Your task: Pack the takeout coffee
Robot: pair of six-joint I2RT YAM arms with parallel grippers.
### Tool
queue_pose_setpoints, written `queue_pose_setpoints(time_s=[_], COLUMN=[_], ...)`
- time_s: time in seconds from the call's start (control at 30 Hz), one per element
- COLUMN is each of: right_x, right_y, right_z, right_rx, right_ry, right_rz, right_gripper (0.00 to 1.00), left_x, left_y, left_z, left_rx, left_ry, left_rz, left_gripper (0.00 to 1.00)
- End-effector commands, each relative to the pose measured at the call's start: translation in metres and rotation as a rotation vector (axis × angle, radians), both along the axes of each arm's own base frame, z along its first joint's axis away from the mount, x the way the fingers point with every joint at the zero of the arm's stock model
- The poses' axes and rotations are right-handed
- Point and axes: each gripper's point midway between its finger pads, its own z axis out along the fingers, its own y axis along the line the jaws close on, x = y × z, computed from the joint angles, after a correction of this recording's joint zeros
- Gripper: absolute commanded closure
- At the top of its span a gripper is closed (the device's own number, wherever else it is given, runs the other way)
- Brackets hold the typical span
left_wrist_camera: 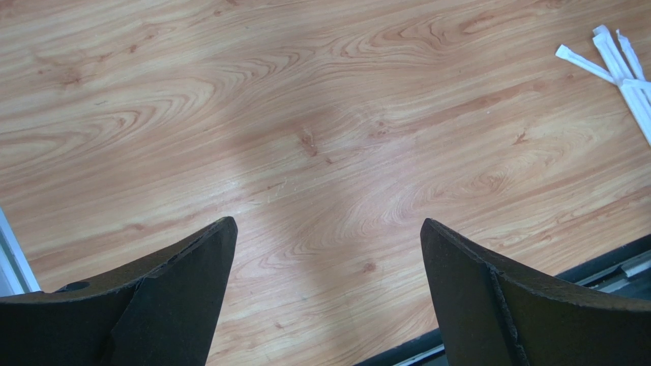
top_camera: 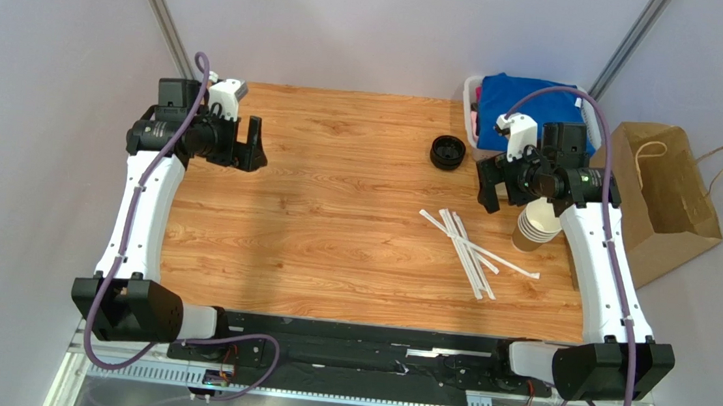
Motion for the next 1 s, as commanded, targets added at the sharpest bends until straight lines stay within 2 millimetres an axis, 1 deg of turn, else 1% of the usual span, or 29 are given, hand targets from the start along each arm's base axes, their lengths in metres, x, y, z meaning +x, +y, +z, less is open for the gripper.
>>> queue_pose_setpoints(time_s=[0.0,0.03,0.07,0.1,0.23,0.27,0.33,0.4,0.43,0.47,0.5,0.53,0.57,0.63,0.67,0.7,0.73,0.77,0.83,0.87,0.97], right_x=[-0.002,-0.004,-0.010,-0.012,-0.024,-0.031,-0.035,-0.040,-0.042,-0.045,-0.046,-0.050,-0.052,-0.053,-0.054,-0.054,-0.052,-0.051,-0.045,-0.043,-0.037], right_y=[-0.002,-0.003,-0.004,-0.005,-0.016,-0.017,-0.022,-0.029,-0.036,-0.039,-0.047,-0.049,-0.051,-0.057,-0.059,-0.062,-0.066,-0.069,-0.078,-0.081,-0.091], right_z=[0.026,0.025,0.020,0.020,0.007,0.003,-0.001,-0.006,-0.011,-0.013,-0.016,-0.021,-0.024,-0.031,-0.033,-0.034,-0.035,-0.037,-0.041,-0.043,-0.048], right_rx=[-0.059,-0.070,-0.079,-0.089,-0.148,-0.155,-0.161,-0.168,-0.163,-0.161,-0.148,-0.143,-0.149,-0.166,-0.175,-0.181,-0.201,-0.212,-0.245,-0.255,-0.283], right_ry=[-0.061,-0.052,-0.013,-0.004,0.088,0.124,0.157,0.201,0.245,0.273,0.303,0.358,0.382,0.419,0.425,0.428,0.428,0.428,0.426,0.429,0.436], right_rz=[0.092,0.104,0.114,0.121,0.136,0.142,0.137,0.126,0.106,0.104,0.077,0.079,0.080,0.062,0.063,0.059,0.049,0.047,0.027,0.021,0.008], right_gripper=[0.00,0.00,0.00,0.00,0.00,0.00,0.00,0.00,0.00,0.00,0.01,0.03,0.09,0.12,0.17,0.19,0.22,0.28,0.36,0.43,0.49], left_x=[0.002,0.001,0.000,0.000,-0.002,-0.002,-0.004,-0.007,-0.007,-0.008,-0.009,-0.010,-0.013,-0.014,-0.013,-0.013,-0.013,-0.013,-0.013,-0.012,-0.011], left_y=[-0.003,-0.005,-0.007,-0.007,-0.003,-0.004,-0.007,-0.012,-0.015,-0.020,-0.023,-0.028,-0.037,-0.045,-0.047,-0.051,-0.052,-0.055,-0.059,-0.061,-0.067], left_z=[0.015,0.015,0.015,0.016,0.018,0.018,0.019,0.019,0.019,0.019,0.019,0.019,0.018,0.017,0.017,0.017,0.018,0.018,0.018,0.019,0.018], left_rx=[0.005,-0.001,-0.008,-0.004,0.056,0.062,0.072,0.069,0.067,0.050,0.037,0.014,0.000,-0.015,-0.019,-0.021,-0.028,-0.031,-0.042,-0.045,-0.052], left_ry=[-0.039,-0.036,-0.037,-0.038,-0.068,-0.068,-0.068,-0.062,-0.060,-0.059,-0.057,-0.053,-0.045,-0.040,-0.038,-0.038,-0.037,-0.039,-0.037,-0.038,-0.041], left_rz=[-0.042,-0.050,-0.057,-0.063,-0.081,-0.092,-0.117,-0.137,-0.144,-0.159,-0.166,-0.183,-0.212,-0.237,-0.243,-0.255,-0.261,-0.269,-0.280,-0.280,-0.293], left_gripper=[0.01,0.01,0.01,0.01,0.01,0.01,0.01,0.01,0.01,0.01,0.01,0.01,0.01,0.01,0.01,0.01,0.01,0.01,0.01,0.01,0.01])
